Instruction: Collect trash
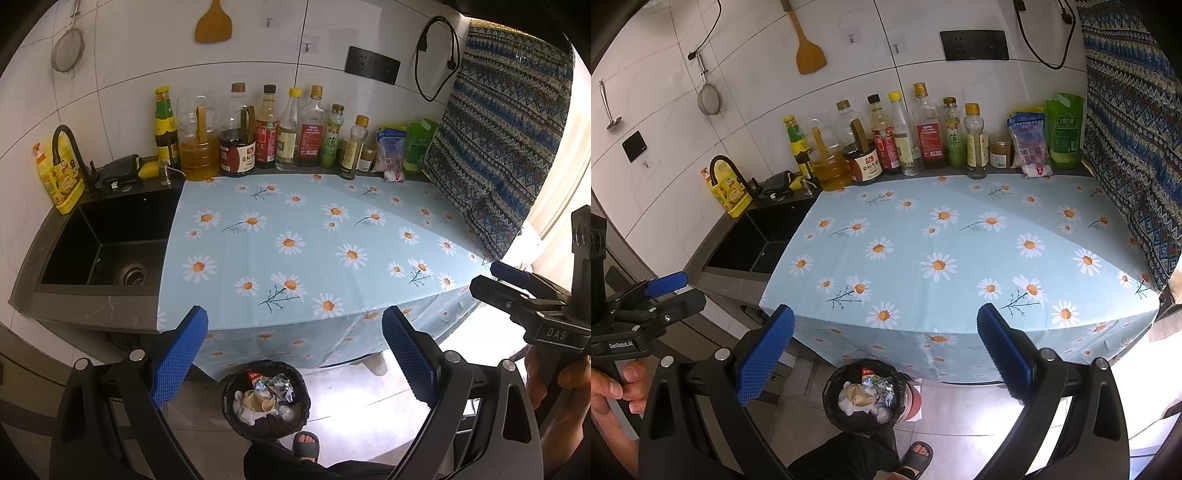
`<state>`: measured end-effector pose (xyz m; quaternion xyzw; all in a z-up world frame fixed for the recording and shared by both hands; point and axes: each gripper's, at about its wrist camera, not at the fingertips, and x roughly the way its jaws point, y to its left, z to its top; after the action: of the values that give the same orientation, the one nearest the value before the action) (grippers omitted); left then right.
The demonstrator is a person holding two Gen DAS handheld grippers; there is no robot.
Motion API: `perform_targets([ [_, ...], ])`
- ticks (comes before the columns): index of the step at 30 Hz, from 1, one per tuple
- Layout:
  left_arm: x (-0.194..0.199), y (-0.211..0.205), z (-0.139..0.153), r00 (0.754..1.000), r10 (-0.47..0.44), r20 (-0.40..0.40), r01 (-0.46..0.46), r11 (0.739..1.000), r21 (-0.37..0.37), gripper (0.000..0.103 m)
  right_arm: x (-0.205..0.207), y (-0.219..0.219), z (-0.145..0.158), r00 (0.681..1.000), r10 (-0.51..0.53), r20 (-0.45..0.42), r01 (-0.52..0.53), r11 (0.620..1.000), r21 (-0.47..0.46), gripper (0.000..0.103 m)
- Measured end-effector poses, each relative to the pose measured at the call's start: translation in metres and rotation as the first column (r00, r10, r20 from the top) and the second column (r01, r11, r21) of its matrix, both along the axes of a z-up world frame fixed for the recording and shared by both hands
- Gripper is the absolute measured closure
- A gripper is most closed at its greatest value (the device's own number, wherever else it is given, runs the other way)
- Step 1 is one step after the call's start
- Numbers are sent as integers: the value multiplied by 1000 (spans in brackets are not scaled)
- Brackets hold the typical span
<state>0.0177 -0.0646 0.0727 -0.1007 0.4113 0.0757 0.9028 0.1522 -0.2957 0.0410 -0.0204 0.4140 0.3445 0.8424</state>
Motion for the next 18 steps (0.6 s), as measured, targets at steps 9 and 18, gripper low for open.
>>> perform_targets([
  [9,-2,0,0,1000,-4,2,4,1000,2,10,0,-1,0,1000,3,1,-3,1000,0,5],
  [18,1,-3,-1,1000,-5,-3,5,1000,5,10,5,-4,3,1000,9,-1,-9,1000,2,5],
])
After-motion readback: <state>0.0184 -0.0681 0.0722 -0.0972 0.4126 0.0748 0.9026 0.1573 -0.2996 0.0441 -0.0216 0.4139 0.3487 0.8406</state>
